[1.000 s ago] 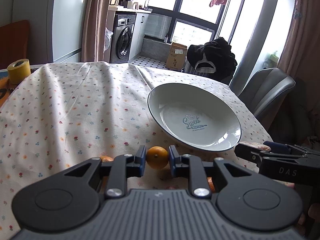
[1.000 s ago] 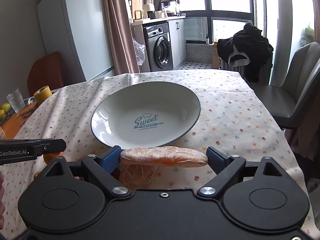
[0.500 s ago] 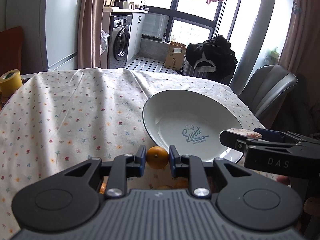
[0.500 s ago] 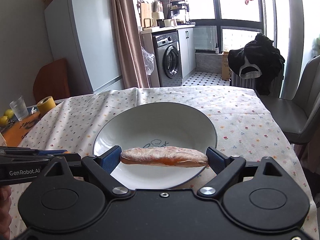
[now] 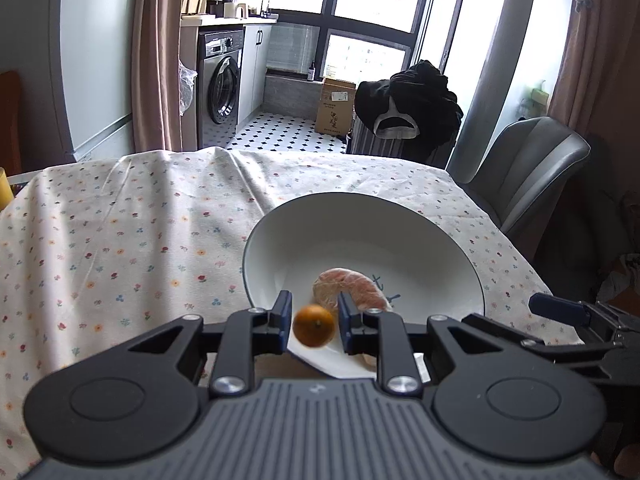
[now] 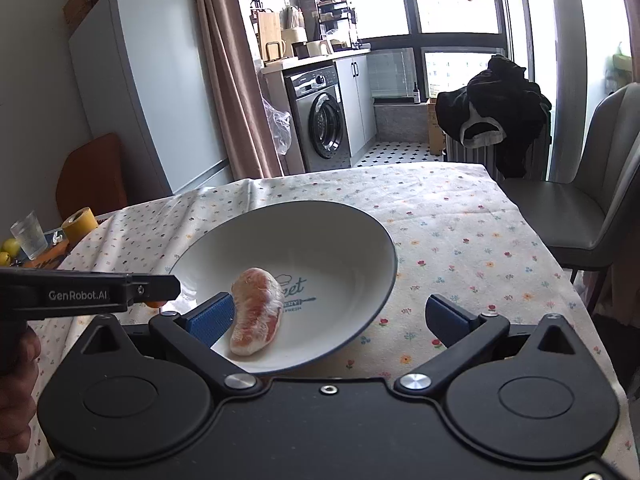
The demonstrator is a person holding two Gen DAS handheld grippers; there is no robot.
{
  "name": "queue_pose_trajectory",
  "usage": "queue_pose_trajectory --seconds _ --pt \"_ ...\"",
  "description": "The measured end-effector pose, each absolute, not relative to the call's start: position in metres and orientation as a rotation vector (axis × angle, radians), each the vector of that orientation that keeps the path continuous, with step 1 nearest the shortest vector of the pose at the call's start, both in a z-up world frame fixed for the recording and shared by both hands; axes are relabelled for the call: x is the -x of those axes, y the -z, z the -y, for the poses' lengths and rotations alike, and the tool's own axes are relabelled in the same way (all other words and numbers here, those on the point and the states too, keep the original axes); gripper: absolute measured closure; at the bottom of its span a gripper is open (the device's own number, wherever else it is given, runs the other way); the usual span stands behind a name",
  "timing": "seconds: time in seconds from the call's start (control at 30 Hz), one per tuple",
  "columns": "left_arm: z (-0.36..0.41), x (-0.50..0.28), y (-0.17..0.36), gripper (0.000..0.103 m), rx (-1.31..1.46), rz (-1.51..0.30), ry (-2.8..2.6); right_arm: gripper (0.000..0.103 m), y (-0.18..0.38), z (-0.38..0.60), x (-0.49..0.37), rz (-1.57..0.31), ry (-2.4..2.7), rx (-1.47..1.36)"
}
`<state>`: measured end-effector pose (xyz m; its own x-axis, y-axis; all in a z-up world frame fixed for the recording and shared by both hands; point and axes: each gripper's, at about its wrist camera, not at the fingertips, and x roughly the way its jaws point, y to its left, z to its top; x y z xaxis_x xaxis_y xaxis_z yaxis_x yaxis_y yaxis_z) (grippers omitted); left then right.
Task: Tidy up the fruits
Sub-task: 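Carry the grapefruit segment into the white bowl with the right gripper while the left carries the orange, then release the grapefruit segment and the small orange into the white bowl with both grippers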
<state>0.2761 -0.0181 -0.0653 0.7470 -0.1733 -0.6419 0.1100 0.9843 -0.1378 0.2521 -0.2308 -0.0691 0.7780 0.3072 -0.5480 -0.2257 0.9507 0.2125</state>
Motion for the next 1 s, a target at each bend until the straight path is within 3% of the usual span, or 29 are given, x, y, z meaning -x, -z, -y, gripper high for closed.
queue_pose_trajectory --seconds 0.4,0.7,1.0 --pt "0.004 -0.262 0.059 0.037 0.111 -0.697 0.070 0.000 0.072 0.253 -0.241 -0.616 -0.251 -0.174" --pt "-0.014 -0.231 0.048 0.025 0.124 -0.647 0.033 0.000 0.066 0.255 -0.229 -0.585 -0.260 -0.221" --pt "-0.028 -0.197 0.040 0.021 0.145 -0.620 0.029 0.000 0.053 0.252 -0.212 -0.547 -0.263 -0.282"
